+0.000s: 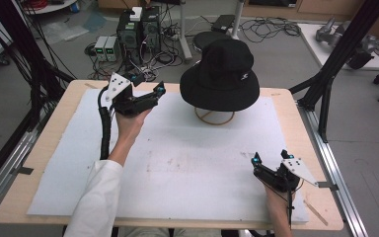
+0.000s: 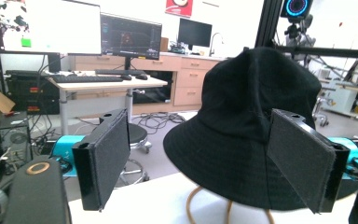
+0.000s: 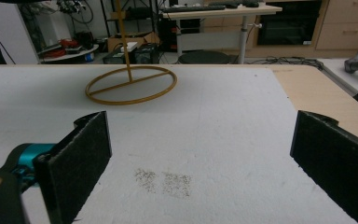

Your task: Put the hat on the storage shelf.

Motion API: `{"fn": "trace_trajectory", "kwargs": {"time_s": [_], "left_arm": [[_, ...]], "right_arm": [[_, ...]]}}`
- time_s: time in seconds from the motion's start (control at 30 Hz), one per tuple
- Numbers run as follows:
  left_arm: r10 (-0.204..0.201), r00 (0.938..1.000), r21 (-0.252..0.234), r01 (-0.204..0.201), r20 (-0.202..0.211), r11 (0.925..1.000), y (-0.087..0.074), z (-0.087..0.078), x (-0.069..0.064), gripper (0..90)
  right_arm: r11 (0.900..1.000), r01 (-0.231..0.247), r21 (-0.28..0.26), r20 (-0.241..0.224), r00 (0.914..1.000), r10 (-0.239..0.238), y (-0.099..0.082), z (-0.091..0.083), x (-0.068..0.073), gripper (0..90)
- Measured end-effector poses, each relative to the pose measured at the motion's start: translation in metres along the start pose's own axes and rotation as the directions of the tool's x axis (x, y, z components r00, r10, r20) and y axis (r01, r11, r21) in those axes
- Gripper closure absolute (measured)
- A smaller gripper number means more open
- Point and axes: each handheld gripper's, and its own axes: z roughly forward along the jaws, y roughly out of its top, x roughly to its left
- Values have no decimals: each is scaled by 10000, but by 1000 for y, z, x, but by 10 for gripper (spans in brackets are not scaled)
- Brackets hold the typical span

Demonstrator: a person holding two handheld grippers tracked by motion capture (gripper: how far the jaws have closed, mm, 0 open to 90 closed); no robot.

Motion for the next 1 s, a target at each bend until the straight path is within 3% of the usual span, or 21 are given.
{"fn": "trace_trajectory", "kwargs": {"time_s": [0.13,0.23,0.47,0.57,0.8,1.0], "left_arm": [[-2,9999,1,2,-161,10000,-4,-12,1,214],[-114,9995,-266,106,-304,9996,-4,-23,2,217],[91,9974,-525,-128,-711,9985,-3,-51,8,221],[357,9945,-502,-407,-981,9979,-4,-64,12,221],[293,9837,-711,-425,-1777,9966,-15,-88,24,217],[325,9741,-472,-441,-2239,9979,-23,-99,35,209]], "right_arm": [[9999,-106,3,15,9999,106,0,-1,0,42],[9998,-178,17,0,9998,178,0,-1,0,42],[9999,-120,6,-15,9999,120,0,-1,0,42],[9998,-185,44,6,9998,185,-1,-1,0,42],[9998,-177,54,46,9998,177,0,-1,1,42],[9999,-158,51,59,9999,158,0,0,1,42]]}}
